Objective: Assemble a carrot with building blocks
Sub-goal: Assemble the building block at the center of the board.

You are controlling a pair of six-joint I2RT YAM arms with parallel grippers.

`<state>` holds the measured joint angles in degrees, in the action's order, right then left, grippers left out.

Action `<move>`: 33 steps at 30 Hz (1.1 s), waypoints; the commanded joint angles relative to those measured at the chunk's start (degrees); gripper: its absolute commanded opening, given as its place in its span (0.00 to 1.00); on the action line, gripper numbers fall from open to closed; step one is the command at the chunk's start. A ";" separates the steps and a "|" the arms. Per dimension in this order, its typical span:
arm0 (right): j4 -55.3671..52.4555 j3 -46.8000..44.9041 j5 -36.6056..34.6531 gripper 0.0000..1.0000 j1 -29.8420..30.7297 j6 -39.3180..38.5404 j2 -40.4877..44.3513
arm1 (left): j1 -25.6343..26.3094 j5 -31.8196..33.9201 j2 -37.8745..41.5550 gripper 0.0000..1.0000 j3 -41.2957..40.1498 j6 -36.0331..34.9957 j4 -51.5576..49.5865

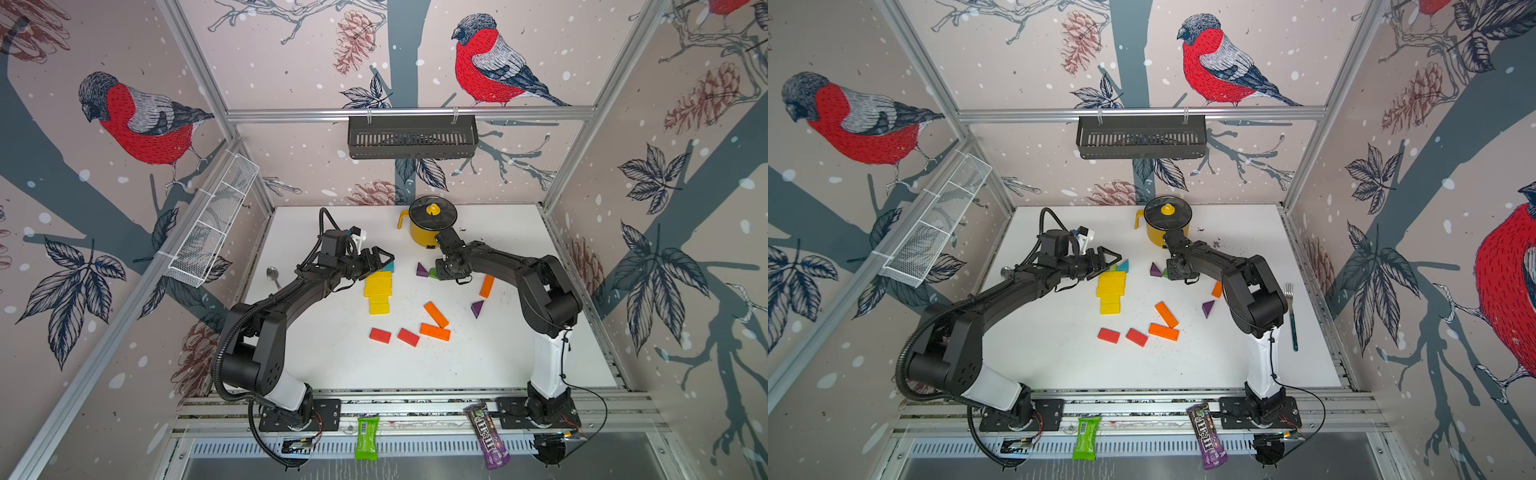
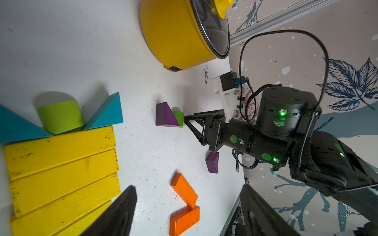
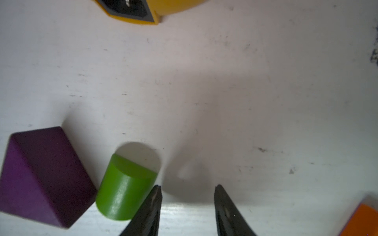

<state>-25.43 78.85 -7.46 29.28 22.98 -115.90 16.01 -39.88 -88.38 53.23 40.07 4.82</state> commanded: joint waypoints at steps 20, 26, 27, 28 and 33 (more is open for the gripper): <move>-0.54 1.31 0.88 0.50 -0.30 0.34 -0.71 | -0.07 -0.64 -0.30 0.81 0.20 -0.23 0.63; -1.18 0.19 -0.86 0.51 -0.47 1.05 3.19 | -0.02 -0.89 -0.22 0.81 0.07 -0.05 0.83; -1.44 -0.28 -1.90 0.53 -0.46 1.56 4.74 | -0.01 -1.19 -0.13 0.81 0.01 0.13 0.94; -1.70 -0.91 -3.12 0.56 -0.58 2.17 6.22 | 0.09 -1.48 -0.05 0.81 -0.05 0.32 1.27; -0.92 -10.77 -8.44 0.63 -1.74 8.54 17.64 | 2.84 -2.57 0.34 0.81 -0.35 0.45 2.13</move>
<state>-25.32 72.07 -11.33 28.18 26.76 -102.54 17.39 -40.49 -88.47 52.90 40.49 5.02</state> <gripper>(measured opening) 0.623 0.805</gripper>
